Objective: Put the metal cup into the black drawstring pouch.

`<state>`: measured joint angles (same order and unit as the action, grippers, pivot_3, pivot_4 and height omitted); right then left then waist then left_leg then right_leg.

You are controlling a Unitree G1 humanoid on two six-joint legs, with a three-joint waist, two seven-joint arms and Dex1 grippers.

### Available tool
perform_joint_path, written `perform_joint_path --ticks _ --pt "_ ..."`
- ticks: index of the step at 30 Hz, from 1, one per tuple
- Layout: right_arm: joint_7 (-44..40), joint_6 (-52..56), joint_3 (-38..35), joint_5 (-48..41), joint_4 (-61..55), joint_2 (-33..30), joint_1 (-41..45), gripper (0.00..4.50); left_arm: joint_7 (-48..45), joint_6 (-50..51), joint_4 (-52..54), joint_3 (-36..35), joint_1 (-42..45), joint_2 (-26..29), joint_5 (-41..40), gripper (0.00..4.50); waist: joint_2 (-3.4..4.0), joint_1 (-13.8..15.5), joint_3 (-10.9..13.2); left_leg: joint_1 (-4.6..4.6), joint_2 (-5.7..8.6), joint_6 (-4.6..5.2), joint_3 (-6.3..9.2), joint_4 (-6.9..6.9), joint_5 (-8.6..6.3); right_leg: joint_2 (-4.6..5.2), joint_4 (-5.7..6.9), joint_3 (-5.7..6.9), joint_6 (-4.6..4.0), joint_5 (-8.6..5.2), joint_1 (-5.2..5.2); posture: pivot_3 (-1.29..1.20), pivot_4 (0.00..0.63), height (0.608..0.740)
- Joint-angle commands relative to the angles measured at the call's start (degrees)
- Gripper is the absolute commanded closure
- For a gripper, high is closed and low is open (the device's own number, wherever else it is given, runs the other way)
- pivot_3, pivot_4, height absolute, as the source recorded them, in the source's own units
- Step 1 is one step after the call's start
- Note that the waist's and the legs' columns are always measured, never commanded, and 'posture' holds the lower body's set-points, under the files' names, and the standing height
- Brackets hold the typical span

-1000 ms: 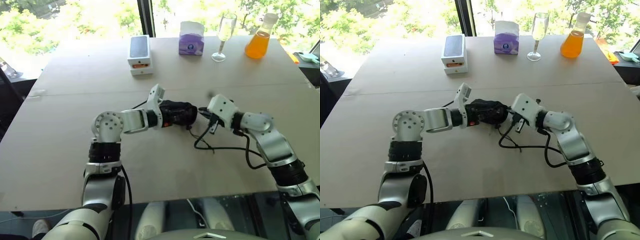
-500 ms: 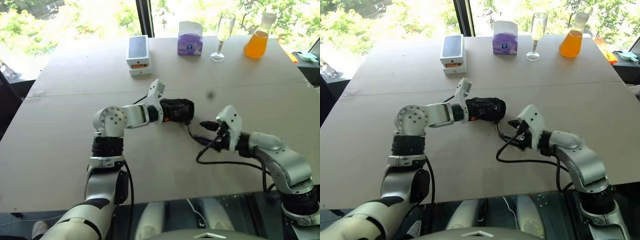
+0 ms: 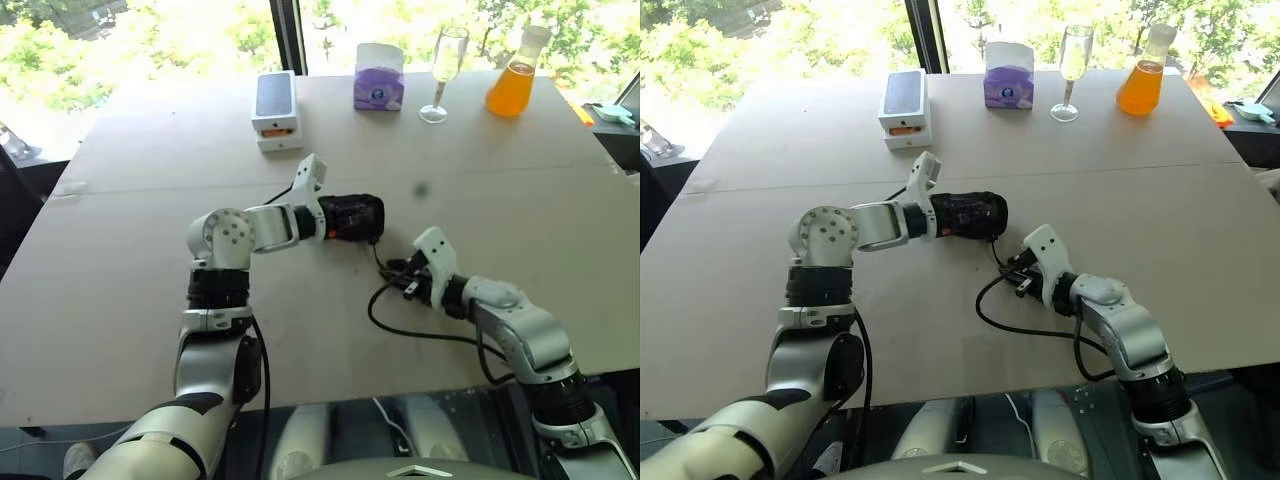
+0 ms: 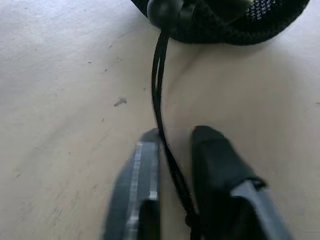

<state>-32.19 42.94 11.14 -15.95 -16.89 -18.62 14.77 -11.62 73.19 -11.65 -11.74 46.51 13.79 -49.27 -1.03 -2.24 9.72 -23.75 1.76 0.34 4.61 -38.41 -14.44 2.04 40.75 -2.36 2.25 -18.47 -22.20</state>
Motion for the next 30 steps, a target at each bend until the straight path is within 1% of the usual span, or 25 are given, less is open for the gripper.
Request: perform_joint_path --ticks 1,3,6,7,8,10,11,12,14,15,18,21,22,24,26,30 --pt "-0.8 -2.0 -2.0 -1.5 -1.0 -0.3 0.0 4.47 -1.8 -4.6 5.5 0.0 -1.4 -0.3 1.5 4.5 0.0 0.0 0.0 0.0 0.0 0.0 0.0 0.0 0.0 0.0 0.0 0.0 0.0 0.0 0.0 0.0 0.15 0.74" --pt "-1.6 -1.8 -3.9 -3.4 -2.3 -0.6 0.7 4.47 -2.8 -6.4 7.4 0.7 -2.5 -0.5 2.2 4.5 0.0 0.0 0.0 -0.01 0.0 0.0 -0.03 0.01 0.0 0.01 -0.02 -0.01 0.0 0.0 0.0 0.0 0.15 0.74" --pt "-5.0 0.3 -8.2 -10.4 -6.5 -1.4 2.0 4.47 -5.5 -5.3 7.8 -1.1 -3.2 -0.3 -0.4 4.5 0.0 0.2 0.0 -0.03 0.0 0.0 -0.01 0.0 0.0 0.02 -0.02 -0.02 0.0 0.0 0.0 0.0 0.15 0.74" --pt "-5.6 1.6 -9.6 -12.9 -7.8 -1.7 2.6 4.5 -6.8 -5.1 8.2 -1.9 -3.4 -0.1 -1.6 3.93 0.01 0.2 0.0 -0.03 0.0 0.0 0.0 0.0 0.0 0.01 -0.02 -0.02 0.0 0.0 0.0 0.0 0.15 0.74" --pt "-6.1 2.9 -10.9 -15.0 -8.9 -2.4 3.3 4.5 -8.7 -5.1 9.1 -1.7 -3.7 0.6 -2.1 3.71 0.01 0.1 0.0 -0.04 0.0 0.0 0.0 0.0 0.0 0.01 -0.02 -0.01 0.0 0.0 0.0 0.0 0.15 0.74" --pt "-7.4 5.5 -13.4 -18.8 -10.8 -4.8 5.2 4.5 -12.2 -4.9 10.9 -0.7 -4.2 2.7 -2.6 2.72 0.01 0.0 0.0 -0.04 0.0 0.0 0.0 0.01 0.0 0.01 -0.03 -0.01 0.0 0.0 0.0 0.0 0.15 0.74" --pt "-8.2 6.7 -14.4 -20.5 -11.5 -6.6 6.4 4.5 -13.4 -5.3 11.2 -0.9 -4.4 3.8 -2.5 2.3 0.01 0.1 0.0 -0.04 0.0 0.0 0.0 0.01 0.0 0.01 -0.03 -0.01 0.0 0.0 0.0 0.0 0.15 0.74" --pt "-9.5 7.3 -15.1 -21.4 -11.8 -8.9 7.9 4.5 -14.8 -6.0 11.4 -1.1 -4.6 5.0 -2.3 1.69 0.02 0.1 0.0 -0.03 0.0 0.01 0.0 0.02 0.0 0.01 -0.04 0.0 0.0 0.0 0.01 0.0 0.15 0.74" --pt "-11.2 7.5 -15.3 -21.3 -11.3 -13.2 11.0 4.5 -20.6 -8.9 13.3 1.4 -5.5 9.3 -0.4 0.83 0.02 0.1 0.0 -0.02 0.0 0.01 0.0 0.02 0.0 0.01 -0.04 0.01 0.0 0.0 0.01 0.0 0.15 0.74" --pt "-11.7 7.4 -15.1 -21.0 -10.8 -14.9 12.2 4.5 -23.4 -10.3 14.4 2.8 -6.0 11.1 0.4 0.33 0.03 0.0 0.0 -0.02 0.0 0.01 -0.01 0.02 -0.01 0.0 -0.05 0.01 0.0 0.0 0.01 0.0 0.15 0.74" --pt "-13.8 6.2 -13.9 -19.7 -9.6 -19.5 15.3 4.5 -30.9 -15.4 17.0 6.9 -7.3 15.1 2.9 0.33 0.04 0.1 0.0 -0.02 0.0 0.01 -0.02 0.07 -0.01 0.0 -0.09 0.0 -0.01 -0.01 0.01 0.0 0.15 0.74" --pt "-15.0 6.1 -13.2 -19.4 -8.4 -21.9 18.6 4.5 -37.6 -23.0 20.0 13.1 -8.6 17.9 8.2 0.33 0.04 0.4 0.0 -0.07 -0.01 0.02 0.04 0.08 -0.01 0.03 -0.24 -0.04 -0.02 -0.01 0.04 0.0 0.15 0.74" --pt "-15.4 6.1 -12.9 -19.3 -8.2 -22.5 19.6 4.5 -38.6 -25.4 20.8 14.8 -8.6 17.8 9.9 0.33 0.05 0.4 0.1 -0.07 -0.01 0.02 0.03 0.08 -0.01 0.05 -0.26 -0.06 -0.02 -0.01 0.05 0.0 0.15 0.74" --pt "-15.8 6.3 -12.3 -19.4 -8.2 -23.4 21.1 4.5 -38.1 -28.0 21.3 16.5 -8.0 15.9 11.7 0.33 0.05 0.6 0.1 -0.11 0.0 0.03 0.04 0.09 -0.01 0.07 -0.36 -0.05 -0.02 -0.01 0.08 0.0 0.15 0.74" --pt "-15.9 6.4 -12.0 -19.4 -8.2 -23.9 21.8 4.5 -37.5 -31.9 21.7 19.2 -7.8 14.3 15.2 0.33 0.05 0.8 0.1 -0.11 -0.01 0.07 0.06 0.09 -0.03 0.07 -0.41 -0.04 -0.02 -0.01 0.1 0.0 0.15 0.74" --pt "-16.2 6.1 -11.5 -18.9 -8.2 -24.6 22.0 4.5 -36.7 -35.7 21.7 20.9 -7.5 12.3 18.7 0.33 0.05 1.1 0.1 -0.14 -0.01 0.15 0.03 0.11 -0.08 0.05 -0.52 -0.05 -0.01 -0.01 0.12 0.0 0.15 0.74"
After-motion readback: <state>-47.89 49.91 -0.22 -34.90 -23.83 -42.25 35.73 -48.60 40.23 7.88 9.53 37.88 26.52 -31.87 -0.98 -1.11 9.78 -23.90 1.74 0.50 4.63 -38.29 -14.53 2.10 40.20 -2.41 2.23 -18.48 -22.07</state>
